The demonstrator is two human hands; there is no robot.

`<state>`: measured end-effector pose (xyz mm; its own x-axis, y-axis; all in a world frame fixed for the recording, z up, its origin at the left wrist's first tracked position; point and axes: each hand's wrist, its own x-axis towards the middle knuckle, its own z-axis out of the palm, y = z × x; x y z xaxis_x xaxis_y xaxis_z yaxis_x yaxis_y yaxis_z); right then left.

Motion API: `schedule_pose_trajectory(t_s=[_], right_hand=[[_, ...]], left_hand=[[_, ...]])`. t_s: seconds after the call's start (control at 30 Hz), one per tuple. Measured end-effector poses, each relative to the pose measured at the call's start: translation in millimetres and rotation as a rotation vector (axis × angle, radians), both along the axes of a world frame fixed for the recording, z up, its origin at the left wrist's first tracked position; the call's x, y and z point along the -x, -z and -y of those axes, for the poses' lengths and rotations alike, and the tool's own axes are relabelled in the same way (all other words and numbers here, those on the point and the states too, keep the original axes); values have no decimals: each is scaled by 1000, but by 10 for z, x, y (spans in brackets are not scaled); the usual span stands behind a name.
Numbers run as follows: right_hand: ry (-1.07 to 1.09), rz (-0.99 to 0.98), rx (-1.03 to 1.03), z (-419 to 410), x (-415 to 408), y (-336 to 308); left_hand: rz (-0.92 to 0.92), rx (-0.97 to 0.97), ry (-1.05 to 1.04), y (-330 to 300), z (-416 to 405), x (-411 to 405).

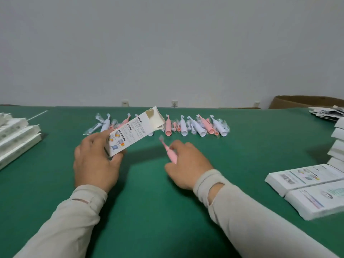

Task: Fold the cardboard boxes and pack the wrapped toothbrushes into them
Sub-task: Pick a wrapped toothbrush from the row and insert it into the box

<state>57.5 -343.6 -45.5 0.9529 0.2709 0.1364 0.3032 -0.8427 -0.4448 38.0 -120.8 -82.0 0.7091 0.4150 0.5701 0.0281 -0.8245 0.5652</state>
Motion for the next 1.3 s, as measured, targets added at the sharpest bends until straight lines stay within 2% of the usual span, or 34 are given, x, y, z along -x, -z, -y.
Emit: schedule_pose_trajectory(t_s=[0.1, 0.17, 0.23, 0.33, 0.47, 0.57, 0.63, 0.83, 0.93, 1.2, 1.3], right_hand=[[14, 42, 232, -210, 192, 245], [43, 84, 297, -216, 173, 279], [46, 53, 274, -197, 153, 310], [27, 35, 53, -141, 145, 325], [121, 128, -574, 133, 74, 133], [170, 265, -930, 348, 61, -31], [153, 230, -1171, 447, 50, -44], [23, 93, -1406, 372, 55, -10], [-22, 82, -1442, 319, 60, 0], [-28, 103, -1357, 355, 45, 52], [-84, -46, -1155, 352, 78, 50]], left_hand=[[7, 33, -11, 12, -78, 182], [-36, 20, 2, 16, -116, 240], [-56, 22, 23, 26, -118, 278], [-50, 38, 34, 29, -99, 318], [-65, 6, 15, 24, -144, 303], [-90, -56, 24, 27, -158, 283], [-106, -82, 49, 40, -139, 270], [-143, -108, 98, 80, -124, 234], [-156, -104, 115, 94, -139, 231], [-95, -94, 194, 105, -116, 243], [-43, -99, 237, 89, -81, 259]])
